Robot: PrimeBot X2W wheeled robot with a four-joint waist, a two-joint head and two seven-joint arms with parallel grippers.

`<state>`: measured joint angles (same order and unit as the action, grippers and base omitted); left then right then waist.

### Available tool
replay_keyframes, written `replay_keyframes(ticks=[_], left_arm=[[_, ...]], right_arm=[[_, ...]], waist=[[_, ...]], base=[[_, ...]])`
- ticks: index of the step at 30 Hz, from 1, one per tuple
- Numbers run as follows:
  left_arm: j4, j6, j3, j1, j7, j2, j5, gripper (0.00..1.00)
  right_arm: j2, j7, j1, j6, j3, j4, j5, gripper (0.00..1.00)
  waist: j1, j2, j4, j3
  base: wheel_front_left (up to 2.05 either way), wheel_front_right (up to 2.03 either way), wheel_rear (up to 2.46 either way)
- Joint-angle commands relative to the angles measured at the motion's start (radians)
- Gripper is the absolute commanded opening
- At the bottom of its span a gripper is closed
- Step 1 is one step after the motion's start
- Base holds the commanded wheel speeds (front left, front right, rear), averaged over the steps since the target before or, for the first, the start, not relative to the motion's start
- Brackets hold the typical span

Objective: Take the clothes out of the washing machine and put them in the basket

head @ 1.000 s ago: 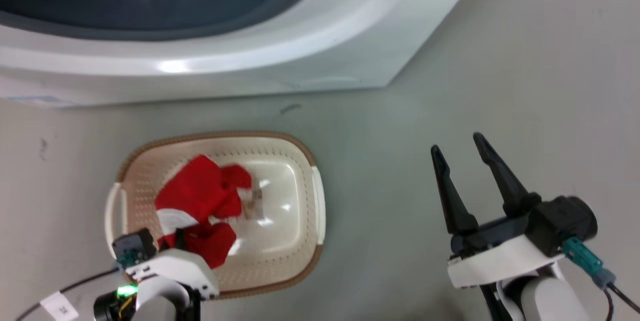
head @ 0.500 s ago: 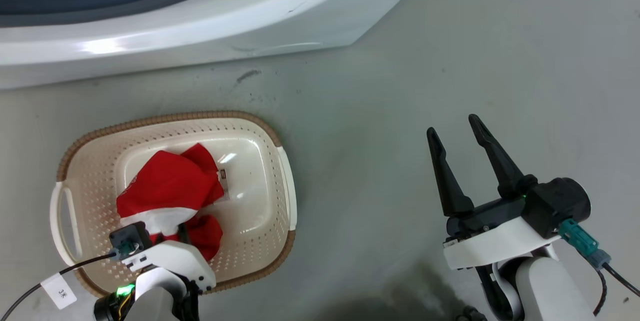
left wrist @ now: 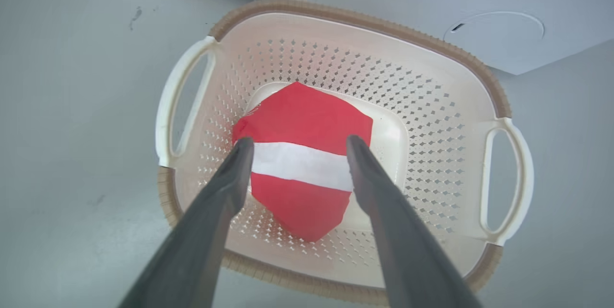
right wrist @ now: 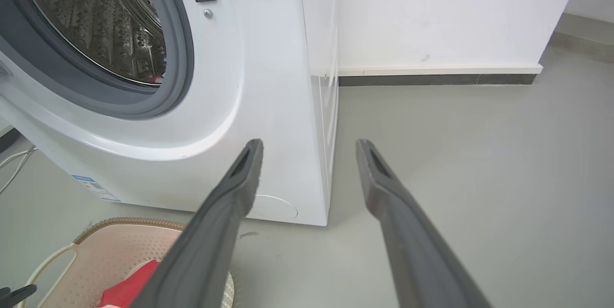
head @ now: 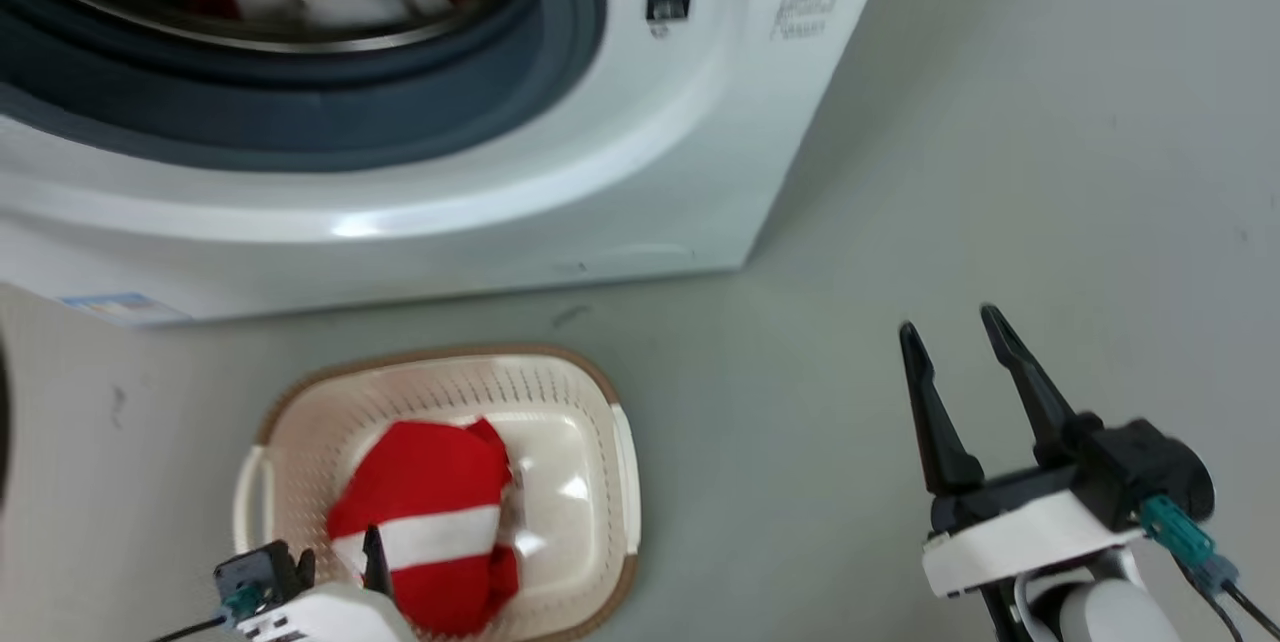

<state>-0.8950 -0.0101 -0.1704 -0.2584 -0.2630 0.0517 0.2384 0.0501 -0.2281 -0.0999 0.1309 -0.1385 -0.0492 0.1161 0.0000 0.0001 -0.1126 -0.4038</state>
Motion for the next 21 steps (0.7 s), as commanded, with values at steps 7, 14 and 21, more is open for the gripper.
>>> replay_keyframes(ticks=[7, 14, 21], left_arm=[[0.214, -0.001, 0.086, 0.101, -0.003, -0.001, 0.044, 1.0], [0.505, 0.05, 0.183, 0.134, -0.003, -0.001, 0.032, 1.0], [0.688, 0.081, 0.207, 0.047, -0.003, -0.001, -0.022, 1.0]], right_arm=[[0.0, 0.037, 0.076, 0.0, 0.031, 0.051, -0.01, 1.0], [0.0, 0.067, 0.106, 0.0, 0.045, 0.092, -0.008, 1.0], [0.0, 0.076, 0.112, 0.0, 0.047, 0.123, 0.01, 1.0]], waist=[[0.0, -0.0001, 0.083, 0.147], [0.0, -0.0001, 0.098, 0.169], [0.0, -0.0001, 0.095, 0.16]], base=[[0.0, 0.0, 0.0], [0.0, 0.0, 0.0], [0.0, 0.0, 0.0]])
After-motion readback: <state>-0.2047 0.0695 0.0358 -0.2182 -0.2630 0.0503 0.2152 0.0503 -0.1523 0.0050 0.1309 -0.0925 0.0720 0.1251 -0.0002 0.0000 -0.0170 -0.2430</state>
